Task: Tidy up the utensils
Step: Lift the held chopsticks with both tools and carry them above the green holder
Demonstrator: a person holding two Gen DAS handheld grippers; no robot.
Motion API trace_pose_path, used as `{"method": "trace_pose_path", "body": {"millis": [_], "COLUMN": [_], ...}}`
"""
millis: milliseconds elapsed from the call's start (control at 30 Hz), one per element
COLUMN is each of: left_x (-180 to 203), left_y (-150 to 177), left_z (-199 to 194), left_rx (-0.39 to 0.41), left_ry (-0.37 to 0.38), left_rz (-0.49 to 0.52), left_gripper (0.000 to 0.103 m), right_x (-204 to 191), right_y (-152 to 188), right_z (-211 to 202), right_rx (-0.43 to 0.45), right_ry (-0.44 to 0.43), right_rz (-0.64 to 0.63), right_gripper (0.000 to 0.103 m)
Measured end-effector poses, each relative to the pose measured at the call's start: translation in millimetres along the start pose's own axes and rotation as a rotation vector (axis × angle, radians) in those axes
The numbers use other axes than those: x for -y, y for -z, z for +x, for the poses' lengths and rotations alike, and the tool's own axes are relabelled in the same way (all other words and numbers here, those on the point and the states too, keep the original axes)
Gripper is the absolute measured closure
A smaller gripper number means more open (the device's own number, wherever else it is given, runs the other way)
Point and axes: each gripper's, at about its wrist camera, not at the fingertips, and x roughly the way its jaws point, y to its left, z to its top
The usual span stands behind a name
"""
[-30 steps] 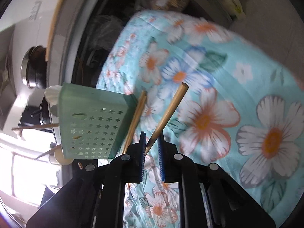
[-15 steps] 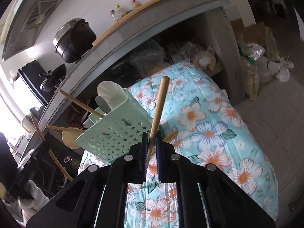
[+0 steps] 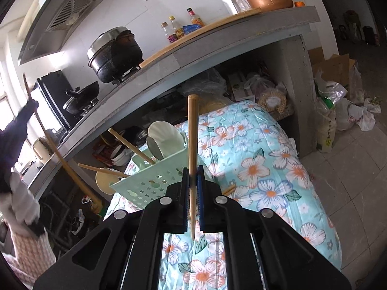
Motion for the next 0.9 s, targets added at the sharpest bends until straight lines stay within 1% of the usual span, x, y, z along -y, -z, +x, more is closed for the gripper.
{"method": "trace_pose_path", "body": {"millis": [133, 267, 333, 433, 500, 533, 600, 700, 900], "left_x": [-10.5, -21.6, -27.4, -38.5, -46.3, -51.7, -58.1, -60.0, -63.4], "left_y": [-16.2, -18.2, -10.6, 4.3, 15.5, 23.0, 32.9, 41.4, 43.6], "left_z": [7.0, 28.9, 44.8, 70.6, 89.3, 99.9, 112.4, 122.0, 123.9], "left_rx": [0.063, 0.069, 0.053, 0.006, -0.041, -0.076, -0.117, -0.135, -0.124], "left_ry": [-0.04, -0.068, -0.091, -0.115, -0.144, -0.167, -0.193, -0.252, -0.253], "left_rz": [-0.007, -0.045, -0.059, -0.095, -0.129, -0.166, -0.208, -0.188, -0.189], "left_gripper": [0.098, 0.098, 0.098, 0.098, 0.098, 0.098, 0.098, 0.098, 0.097], "right_x": [-1.5, -3.7, -5.7, -8.9, -9.3, -9.5, -8.8, -7.4, -6.6], "right_y": [-4.6, -7.6, -9.6, -14.0, -16.5, -17.3, -17.6, -16.1, -14.9], "right_z": [-1.0, -5.6, -9.7, -14.8, -15.4, -14.9, -13.0, -9.0, -4.9], "right_rx": [0.006, 0.022, 0.036, 0.054, 0.057, 0.056, 0.05, 0.04, 0.03], "right_ry": [-0.008, -0.02, -0.023, -0.024, -0.023, -0.022, -0.02, -0.022, -0.025], "right_rz": [-0.008, -0.012, -0.024, -0.039, -0.045, -0.047, -0.046, -0.04, -0.03], "right_gripper": [0.097, 0.097, 0.097, 0.097, 0.097, 0.097, 0.097, 0.097, 0.097]}}
